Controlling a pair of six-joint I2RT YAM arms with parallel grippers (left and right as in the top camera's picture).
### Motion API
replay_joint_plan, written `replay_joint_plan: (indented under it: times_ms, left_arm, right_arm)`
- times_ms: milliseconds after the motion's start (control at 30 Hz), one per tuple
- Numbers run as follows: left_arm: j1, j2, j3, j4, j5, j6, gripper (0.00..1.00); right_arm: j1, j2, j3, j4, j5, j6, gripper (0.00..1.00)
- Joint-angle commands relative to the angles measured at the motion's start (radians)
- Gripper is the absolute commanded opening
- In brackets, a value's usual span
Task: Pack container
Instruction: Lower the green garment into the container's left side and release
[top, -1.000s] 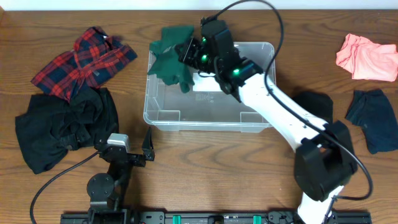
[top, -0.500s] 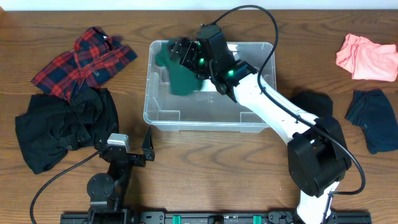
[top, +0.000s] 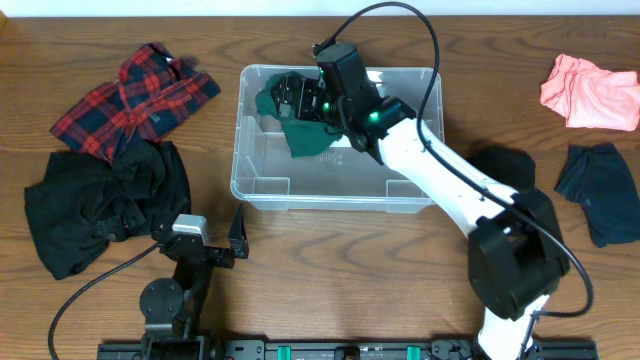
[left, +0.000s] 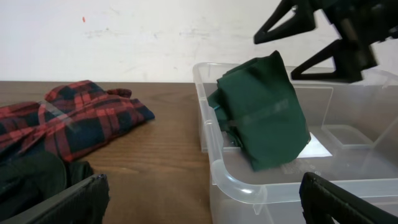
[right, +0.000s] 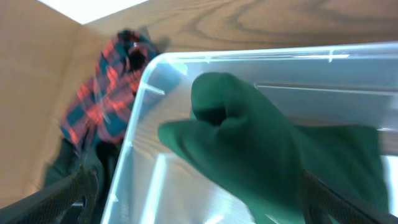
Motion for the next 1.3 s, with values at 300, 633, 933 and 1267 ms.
replay_joint_plan:
  times_ms: [300,633,933,1267]
  left_arm:
    - [-0.003,-0.001,-0.019,-0.032,0.006,-0.002,0.98]
    - [-0.003,0.002,-0.019,-0.032,0.006,-0.002,0.98]
    - [-0.003,0.002,-0.019,-0.032,0.006,-0.002,0.98]
    - [-0.003,0.002,-0.019,-0.032,0.006,-0.002,0.98]
  right_arm:
    - [-0.095,-0.100,0.006,-0.225,0.084,-0.549,0.99]
    - [-0.098,0.009,0.006,-0.226,0.021,-0.671,0.97]
    - [-0.101,0.143,0.006,-0.113,-0.117,-0.694,0.82]
    - [-0.102,0.159,0.006,-0.074,-0.132,-0.644,0.06]
